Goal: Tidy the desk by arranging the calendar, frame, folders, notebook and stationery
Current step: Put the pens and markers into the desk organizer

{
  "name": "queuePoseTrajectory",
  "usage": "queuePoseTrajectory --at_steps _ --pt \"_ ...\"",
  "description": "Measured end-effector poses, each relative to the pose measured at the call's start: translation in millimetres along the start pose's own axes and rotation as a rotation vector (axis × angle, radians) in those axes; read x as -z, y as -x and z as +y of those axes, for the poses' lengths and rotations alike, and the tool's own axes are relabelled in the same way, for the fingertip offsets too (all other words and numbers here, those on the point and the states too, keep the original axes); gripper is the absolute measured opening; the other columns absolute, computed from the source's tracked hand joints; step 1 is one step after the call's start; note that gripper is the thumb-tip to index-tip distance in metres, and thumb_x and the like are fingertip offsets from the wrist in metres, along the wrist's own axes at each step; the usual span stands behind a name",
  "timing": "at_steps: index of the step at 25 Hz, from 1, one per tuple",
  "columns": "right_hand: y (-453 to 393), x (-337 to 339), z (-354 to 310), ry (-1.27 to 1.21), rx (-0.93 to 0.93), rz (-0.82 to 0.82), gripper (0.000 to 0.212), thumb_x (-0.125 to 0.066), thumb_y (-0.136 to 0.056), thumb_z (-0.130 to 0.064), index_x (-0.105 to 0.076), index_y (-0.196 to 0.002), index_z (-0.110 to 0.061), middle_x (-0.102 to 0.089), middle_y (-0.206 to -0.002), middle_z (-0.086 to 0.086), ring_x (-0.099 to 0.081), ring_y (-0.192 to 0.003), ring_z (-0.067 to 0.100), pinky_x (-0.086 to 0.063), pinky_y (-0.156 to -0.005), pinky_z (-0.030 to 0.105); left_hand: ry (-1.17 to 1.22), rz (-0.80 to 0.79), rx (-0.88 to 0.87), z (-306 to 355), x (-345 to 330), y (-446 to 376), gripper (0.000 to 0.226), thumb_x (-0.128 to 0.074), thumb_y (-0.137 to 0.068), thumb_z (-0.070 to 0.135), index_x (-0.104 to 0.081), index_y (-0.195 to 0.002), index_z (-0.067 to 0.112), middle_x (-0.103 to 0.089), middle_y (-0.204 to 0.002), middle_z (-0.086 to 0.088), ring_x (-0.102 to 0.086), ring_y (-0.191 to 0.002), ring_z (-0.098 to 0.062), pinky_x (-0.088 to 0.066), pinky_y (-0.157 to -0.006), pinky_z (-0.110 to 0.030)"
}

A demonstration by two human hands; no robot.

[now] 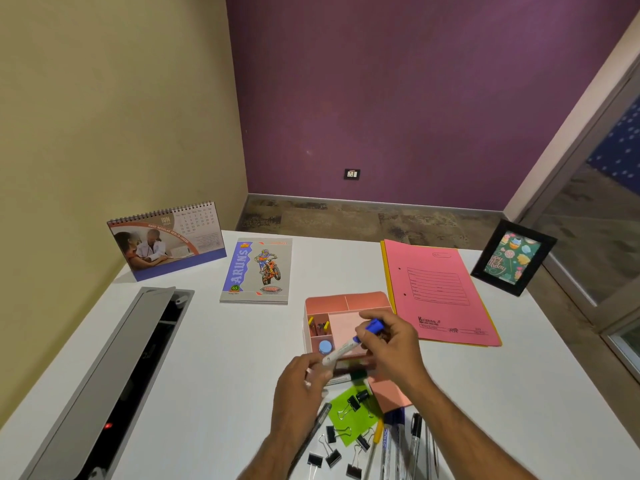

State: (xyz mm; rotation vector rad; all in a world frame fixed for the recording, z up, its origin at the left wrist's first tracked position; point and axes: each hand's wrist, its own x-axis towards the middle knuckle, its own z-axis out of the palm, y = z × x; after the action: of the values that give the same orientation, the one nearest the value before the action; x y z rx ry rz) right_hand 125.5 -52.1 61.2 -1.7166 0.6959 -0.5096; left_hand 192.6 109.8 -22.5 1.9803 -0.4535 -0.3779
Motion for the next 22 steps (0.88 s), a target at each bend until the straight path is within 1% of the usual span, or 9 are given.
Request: queuePoseTrajectory --at_steps 2,4,5,7,10,13,14,17,22 --pt "-9.0 3.3 -8.1 -0.024 0.047 0.084 0.03 -0.072 -0.083 0.0 -0.07 -0.096 -0.028 -0.067 -0.09 0.007 -0.068 -0.078 0.028 -0.062 -0.064 0.033 -0.067 0.017 0.026 -6.1 4.2 -0.7 0.023 -0.074 -0.083 0.019 -0.061 -0.09 0.036 -0.063 -0.091 0.016 -0.059 -0.079 -0.005 -0.042 -0.06 -0.012" --pt "-21.3 5.7 -15.5 -0.01 0.107 0.174 0.029 -0.072 -0.083 -0.002 -0.07 -0.099 -0.026 -0.069 -0.088 0.0 -0.068 -0.077 0.024 -0.061 -0.066 0.033 -0.184 0.041 0.089 -20.4 7.8 -2.6 0.023 -0.076 -0.08 0.025 -0.055 -0.077 0.032 -0.06 -0.081 0.014 -0.057 -0.079 -0.006 -0.038 -0.061 -0.019" --pt "-27.6 5.4 -18.5 0.014 0.14 0.208 0.029 -0.073 -0.083 -0.004 -0.069 -0.101 -0.025 -0.07 -0.087 -0.002 -0.069 -0.077 0.02 -0.06 -0.067 0.029 -0.219 0.035 0.12 -25.1 9.1 -3.4 0.025 -0.076 -0.079 0.027 -0.052 -0.075 0.031 -0.059 -0.08 0.013 -0.056 -0.079 -0.009 -0.039 -0.062 -0.022" --pt "-40.2 1.2 -22.7 0.084 0.197 0.232 0.03 -0.075 -0.083 -0.008 -0.068 -0.107 -0.024 -0.071 -0.089 -0.005 -0.067 -0.079 0.008 -0.057 -0.07 0.018 -0.279 -0.026 0.136 -31.4 9.1 -4.0 0.023 -0.075 -0.077 0.033 -0.051 -0.08 0.033 -0.057 -0.086 0.016 -0.054 -0.088 -0.011 -0.044 -0.071 -0.027" --pt "-58.5 -12.0 -21.6 0.241 0.225 0.172 0.028 -0.073 -0.086 -0.016 -0.069 -0.113 -0.018 -0.071 -0.095 -0.003 -0.065 -0.081 0.004 -0.054 -0.072 0.016 -0.46 -0.132 0.129 -35.5 4.1 -4.6 0.029 -0.066 -0.08 0.046 -0.054 -0.105 0.037 -0.054 -0.105 0.017 -0.049 -0.105 -0.011 -0.041 -0.082 -0.03" --pt "-73.2 -25.5 -17.6 0.457 0.169 0.039 0.028 -0.067 -0.091 -0.019 -0.066 -0.119 -0.016 -0.072 -0.109 0.003 -0.064 -0.088 0.012 -0.047 -0.074 0.01 -0.608 -0.171 0.12 -39.8 -3.9 -5.6 0.037 -0.058 -0.085 0.051 -0.05 -0.119 0.039 -0.052 -0.117 0.012 -0.046 -0.113 -0.015 -0.038 -0.085 -0.033" --pt "-76.2 -29.2 -16.0 0.546 0.148 -0.029 0.029 -0.065 -0.093 -0.019 -0.064 -0.122 -0.016 -0.071 -0.113 0.005 -0.064 -0.093 0.015 -0.048 -0.079 0.012 -0.647 -0.169 0.105 -39.8 -5.5 -6.1 0.037 -0.056 -0.088 0.05 -0.049 -0.122 0.039 -0.052 -0.119 0.011 -0.046 -0.114 -0.016 -0.038 -0.086 -0.033" --pt "-80.4 -40.2 -11.6 0.777 0.12 -0.198 0.031 -0.063 -0.094 -0.016 -0.061 -0.125 -0.016 -0.068 -0.121 0.006 -0.064 -0.108 0.024 -0.05 -0.096 0.032 -0.752 -0.156 0.05 -40.8 -7.0 -8.6 0.029 -0.049 -0.094 0.046 -0.052 -0.121 0.037 -0.051 -0.118 0.008 -0.047 -0.113 -0.018 -0.04 -0.086 -0.034" --pt "-81.4 -44.4 -1.3 0.82 0.089 -0.221 0.029 -0.064 -0.091 -0.008 -0.066 -0.119 -0.015 -0.068 -0.121 0.006 -0.063 -0.11 0.024 -0.049 -0.099 0.033 -0.761 -0.153 -0.005 -42.6 -2.6 -4.8 0.017 -0.044 -0.099 0.037 -0.056 -0.11 0.031 -0.056 -0.111 0.009 -0.049 -0.106 -0.017 -0.033 -0.076 -0.033"
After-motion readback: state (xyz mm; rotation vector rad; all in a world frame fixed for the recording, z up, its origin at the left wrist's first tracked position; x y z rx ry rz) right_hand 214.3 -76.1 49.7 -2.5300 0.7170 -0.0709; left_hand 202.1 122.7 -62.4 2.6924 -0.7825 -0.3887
